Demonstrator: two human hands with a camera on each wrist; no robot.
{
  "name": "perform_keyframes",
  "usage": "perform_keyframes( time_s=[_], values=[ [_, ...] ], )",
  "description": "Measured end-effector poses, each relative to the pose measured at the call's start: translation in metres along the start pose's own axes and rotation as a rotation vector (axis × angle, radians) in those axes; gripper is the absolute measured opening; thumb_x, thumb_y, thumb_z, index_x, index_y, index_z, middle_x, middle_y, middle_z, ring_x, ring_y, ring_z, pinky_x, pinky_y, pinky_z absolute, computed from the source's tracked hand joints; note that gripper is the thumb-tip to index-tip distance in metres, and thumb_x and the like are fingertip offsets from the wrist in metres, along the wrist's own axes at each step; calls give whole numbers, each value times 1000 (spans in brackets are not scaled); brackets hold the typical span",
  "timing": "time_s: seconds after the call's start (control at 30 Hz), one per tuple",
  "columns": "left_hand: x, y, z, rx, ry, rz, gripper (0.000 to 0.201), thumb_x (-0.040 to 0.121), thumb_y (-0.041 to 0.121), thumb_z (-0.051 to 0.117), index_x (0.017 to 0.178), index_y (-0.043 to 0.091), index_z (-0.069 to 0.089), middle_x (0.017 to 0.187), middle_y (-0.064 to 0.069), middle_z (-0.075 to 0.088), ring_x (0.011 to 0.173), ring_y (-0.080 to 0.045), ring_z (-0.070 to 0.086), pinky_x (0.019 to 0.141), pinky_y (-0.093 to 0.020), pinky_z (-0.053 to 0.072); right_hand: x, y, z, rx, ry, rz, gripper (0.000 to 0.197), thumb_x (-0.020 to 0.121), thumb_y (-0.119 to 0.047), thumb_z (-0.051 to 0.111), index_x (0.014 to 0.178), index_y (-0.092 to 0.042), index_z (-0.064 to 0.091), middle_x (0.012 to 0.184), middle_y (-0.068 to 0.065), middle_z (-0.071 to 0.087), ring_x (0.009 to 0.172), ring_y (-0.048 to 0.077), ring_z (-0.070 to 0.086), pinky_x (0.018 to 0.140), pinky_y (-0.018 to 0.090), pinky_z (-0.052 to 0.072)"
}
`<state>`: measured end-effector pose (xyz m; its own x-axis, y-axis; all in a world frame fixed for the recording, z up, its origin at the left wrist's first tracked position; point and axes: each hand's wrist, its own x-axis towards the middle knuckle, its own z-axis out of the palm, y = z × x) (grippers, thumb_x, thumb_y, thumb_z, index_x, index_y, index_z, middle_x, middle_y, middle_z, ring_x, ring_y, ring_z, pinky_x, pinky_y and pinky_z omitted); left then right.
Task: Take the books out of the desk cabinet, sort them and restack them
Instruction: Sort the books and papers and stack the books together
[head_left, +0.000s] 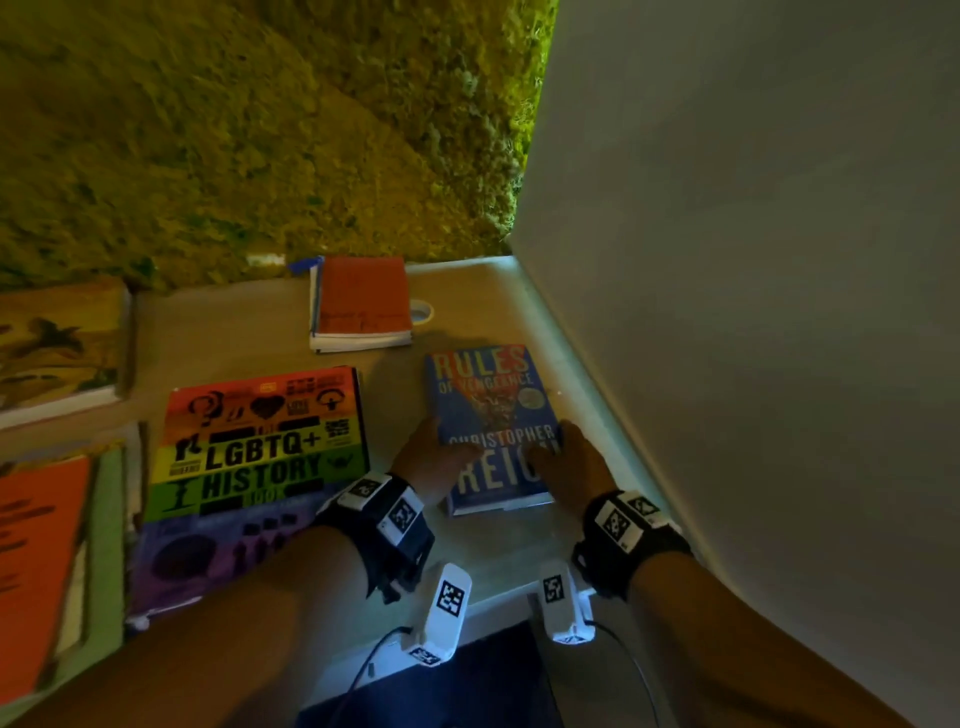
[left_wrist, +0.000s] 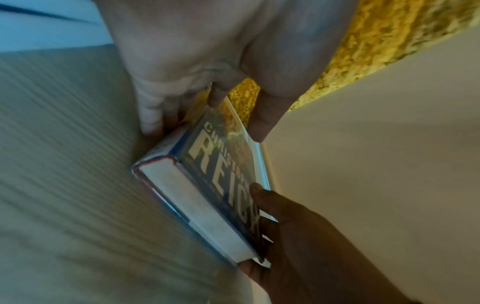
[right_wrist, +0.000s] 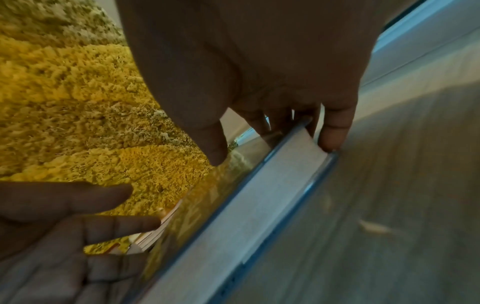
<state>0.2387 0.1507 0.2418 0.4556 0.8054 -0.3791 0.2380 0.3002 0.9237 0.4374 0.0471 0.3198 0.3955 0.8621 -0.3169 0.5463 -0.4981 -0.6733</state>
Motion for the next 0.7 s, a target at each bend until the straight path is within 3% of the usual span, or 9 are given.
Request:
perform_keyframes(
  time_s=[0.1,0.2,0.27,0.33,0.4,0.5,0.57,0.63,0.7],
  values=[
    [-42,46,11,-67,61,-21,94,59,51,84,143,34,46,142,5,57,128,-25,56,104,-54,47,4,7,7,10,35,-8,57,90,-47,66,137,-20,49,133,7,62,117,35,62,101,50,51],
    [-66,73,16,-78,113,39,62,80,19,79,137,22,55,135,1,62,123,-25,60,102,-48,49,8,9,9,168,31,24,48,93,-33,69,135,-18,51,121,3,62,110,29,63,92,39,50],
    [-75,86,13,-89,142,108,56,82,3,74,132,24,58,130,-6,66,114,-28,65,93,-50,55,11,4,7,255,16,-25,32,95,-29,68,122,-13,60,114,5,68,98,26,66,82,34,49],
    [-83,104,3,-46,194,164,59,82,-6,70,126,31,57,125,-8,66,106,-32,68,87,-56,57,6,-12,8,315,-4,-87,14,98,-25,66,99,-11,65,93,6,69,78,19,65,71,29,48],
    [-98,126,-12,11,221,245,60,85,-9,66,129,30,55,121,-2,63,107,-31,66,88,-54,56,-2,-36,12,422,12,-126,17,98,-24,66,87,-13,63,81,3,67,69,17,65,64,29,49],
    [-129,138,-45,7,301,313,67,88,-11,61,143,25,45,136,-3,54,115,-30,61,88,-47,57,-21,-82,25,612,-15,-213,36,91,-34,74,114,-8,64,102,8,75,89,28,74,78,44,60],
    [-152,128,-73,-25,435,326,65,87,-4,65,143,24,47,135,-4,56,108,-25,64,86,-48,57,-37,-114,32,614,-41,-279,40,92,-29,75,125,-12,59,108,1,73,94,23,73,84,42,61],
    [-171,112,-101,-79,527,334,58,85,-6,66,136,19,54,114,3,69,97,-17,69,84,-44,58,-54,-140,43,539,-83,-354,34,94,-26,74,122,-18,57,101,-7,69,90,16,71,84,39,60],
    [-193,92,-125,-85,565,300,51,82,-20,59,117,17,62,89,11,76,80,-4,71,73,-28,58,-67,-155,62,469,-143,-416,34,91,-28,77,117,-20,57,97,-4,71,87,19,73,84,48,61]
  ],
)
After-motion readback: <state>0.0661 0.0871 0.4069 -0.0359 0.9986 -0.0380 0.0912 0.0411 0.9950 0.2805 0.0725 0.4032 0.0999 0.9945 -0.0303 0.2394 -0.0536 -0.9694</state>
